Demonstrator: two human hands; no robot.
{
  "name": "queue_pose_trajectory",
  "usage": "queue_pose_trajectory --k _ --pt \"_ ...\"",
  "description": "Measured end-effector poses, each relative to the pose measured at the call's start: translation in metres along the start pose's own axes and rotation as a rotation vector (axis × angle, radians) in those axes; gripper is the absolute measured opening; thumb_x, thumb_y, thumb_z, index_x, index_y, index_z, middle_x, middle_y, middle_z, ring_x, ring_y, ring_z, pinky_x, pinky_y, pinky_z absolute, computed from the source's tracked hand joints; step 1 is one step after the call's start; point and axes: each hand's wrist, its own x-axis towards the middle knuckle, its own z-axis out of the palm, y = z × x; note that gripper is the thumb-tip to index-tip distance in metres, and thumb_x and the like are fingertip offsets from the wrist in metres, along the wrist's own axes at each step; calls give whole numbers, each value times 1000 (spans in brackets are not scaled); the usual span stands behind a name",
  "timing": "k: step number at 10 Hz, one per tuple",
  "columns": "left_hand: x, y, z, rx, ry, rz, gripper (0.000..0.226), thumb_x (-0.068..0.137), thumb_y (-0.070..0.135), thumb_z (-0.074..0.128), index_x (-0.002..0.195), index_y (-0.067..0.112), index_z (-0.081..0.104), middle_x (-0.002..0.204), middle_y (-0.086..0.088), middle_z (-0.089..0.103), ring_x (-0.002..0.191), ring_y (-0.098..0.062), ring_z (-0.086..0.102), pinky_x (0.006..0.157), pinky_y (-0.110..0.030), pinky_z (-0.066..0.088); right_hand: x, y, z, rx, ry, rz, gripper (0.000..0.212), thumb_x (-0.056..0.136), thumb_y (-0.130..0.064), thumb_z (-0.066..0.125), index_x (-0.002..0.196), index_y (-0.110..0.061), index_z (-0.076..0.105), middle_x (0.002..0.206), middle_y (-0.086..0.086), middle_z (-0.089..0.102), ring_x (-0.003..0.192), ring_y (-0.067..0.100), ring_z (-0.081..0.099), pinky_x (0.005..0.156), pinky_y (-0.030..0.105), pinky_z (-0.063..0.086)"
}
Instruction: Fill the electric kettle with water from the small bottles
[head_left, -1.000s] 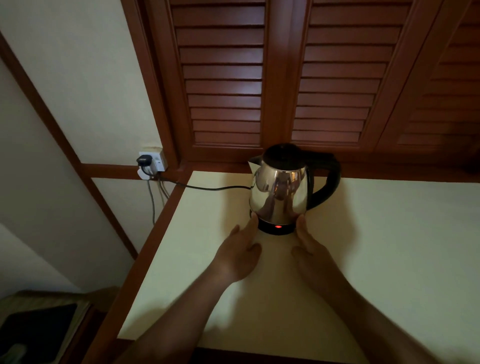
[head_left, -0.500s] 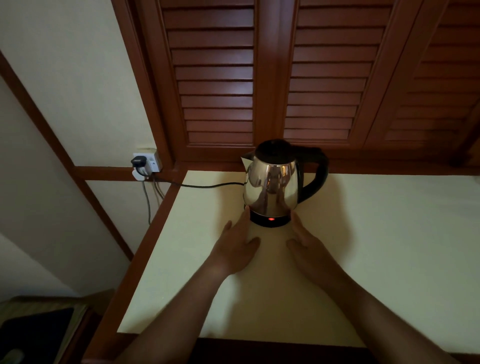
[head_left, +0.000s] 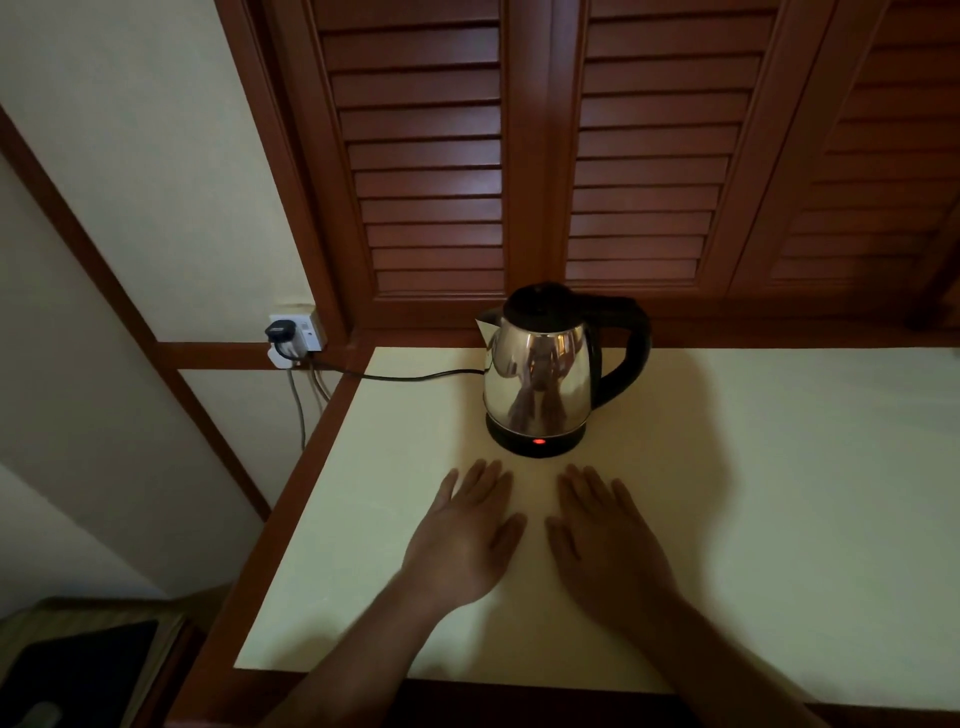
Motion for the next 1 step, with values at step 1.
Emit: queue_pose_trajectory --k 1 --pt "2 3 1 22 -16 1 67 107 50 27 161 11 30 170 -6 28 160 -20 14 128 -35 -3 1 1 3 -4 5 7 70 98 -44 18 149 -5 45 156 12 44 148 28 35 121 48 21"
